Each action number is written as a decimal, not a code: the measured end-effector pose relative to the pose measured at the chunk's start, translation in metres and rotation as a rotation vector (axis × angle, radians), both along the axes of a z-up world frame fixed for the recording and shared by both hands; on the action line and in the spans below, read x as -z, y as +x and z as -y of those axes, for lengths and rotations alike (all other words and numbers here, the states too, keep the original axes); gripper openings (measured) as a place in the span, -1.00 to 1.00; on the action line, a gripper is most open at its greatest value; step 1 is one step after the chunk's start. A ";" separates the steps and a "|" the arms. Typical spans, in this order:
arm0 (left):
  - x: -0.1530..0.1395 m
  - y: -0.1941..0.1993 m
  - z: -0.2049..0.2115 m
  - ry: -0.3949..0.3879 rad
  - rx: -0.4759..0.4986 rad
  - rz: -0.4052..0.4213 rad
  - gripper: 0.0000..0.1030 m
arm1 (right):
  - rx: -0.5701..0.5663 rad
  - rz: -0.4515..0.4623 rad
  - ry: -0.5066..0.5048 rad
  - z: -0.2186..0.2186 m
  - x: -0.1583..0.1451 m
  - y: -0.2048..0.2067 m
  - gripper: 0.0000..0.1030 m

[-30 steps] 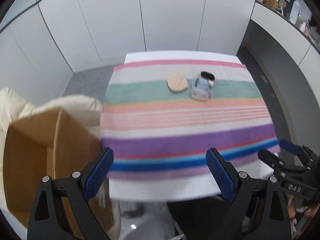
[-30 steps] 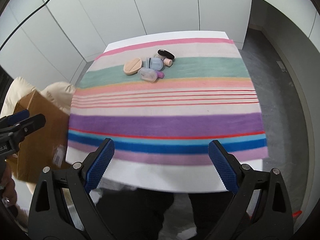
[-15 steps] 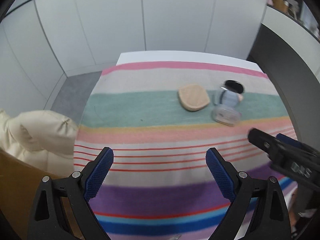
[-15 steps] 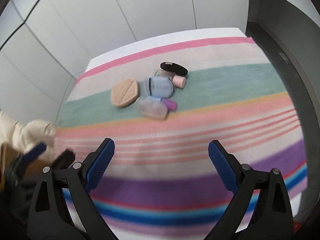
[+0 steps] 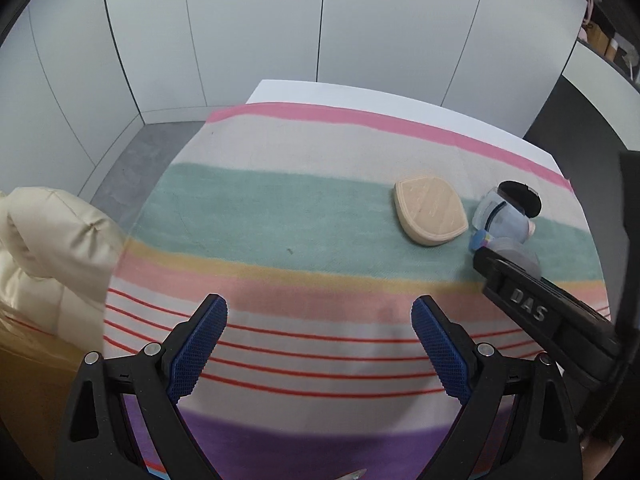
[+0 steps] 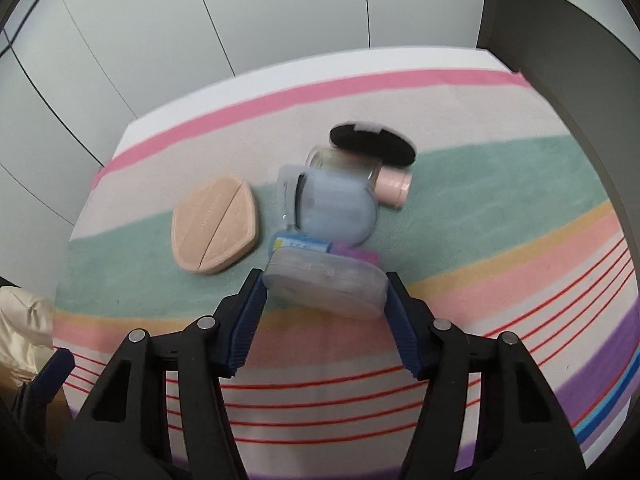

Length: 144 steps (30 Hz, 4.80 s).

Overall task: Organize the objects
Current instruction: 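Grasp the tan puff with the left tool while the right tool grasps the clear plastic case, then lift the tan puff and clear case and carry them toward the box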

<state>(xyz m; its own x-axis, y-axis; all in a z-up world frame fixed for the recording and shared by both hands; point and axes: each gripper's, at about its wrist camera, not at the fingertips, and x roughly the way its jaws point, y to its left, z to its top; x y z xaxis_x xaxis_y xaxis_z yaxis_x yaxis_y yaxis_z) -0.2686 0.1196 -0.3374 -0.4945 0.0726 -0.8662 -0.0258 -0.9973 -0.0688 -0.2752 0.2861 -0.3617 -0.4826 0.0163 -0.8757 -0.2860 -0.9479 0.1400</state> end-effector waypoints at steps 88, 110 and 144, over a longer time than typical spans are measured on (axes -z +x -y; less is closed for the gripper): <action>-0.252 0.040 -0.027 -0.060 0.068 -0.167 -0.36 | -0.274 -0.206 0.197 -0.043 -0.276 0.096 0.19; -0.290 0.157 -0.017 -0.082 0.132 -0.223 -0.36 | -0.320 -0.215 0.174 -0.035 -0.289 0.186 0.19; -0.266 0.271 0.039 -0.093 0.132 -0.163 -0.36 | -0.304 -0.115 0.131 -0.026 -0.255 0.307 0.19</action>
<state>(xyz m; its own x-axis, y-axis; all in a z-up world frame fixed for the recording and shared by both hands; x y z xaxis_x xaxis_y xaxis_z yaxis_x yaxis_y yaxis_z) 0.0023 0.0805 -0.0710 -0.6198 0.0701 -0.7816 -0.1602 -0.9863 0.0386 0.0320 0.3122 -0.1063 -0.5777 -0.0347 -0.8155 0.0225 -0.9994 0.0265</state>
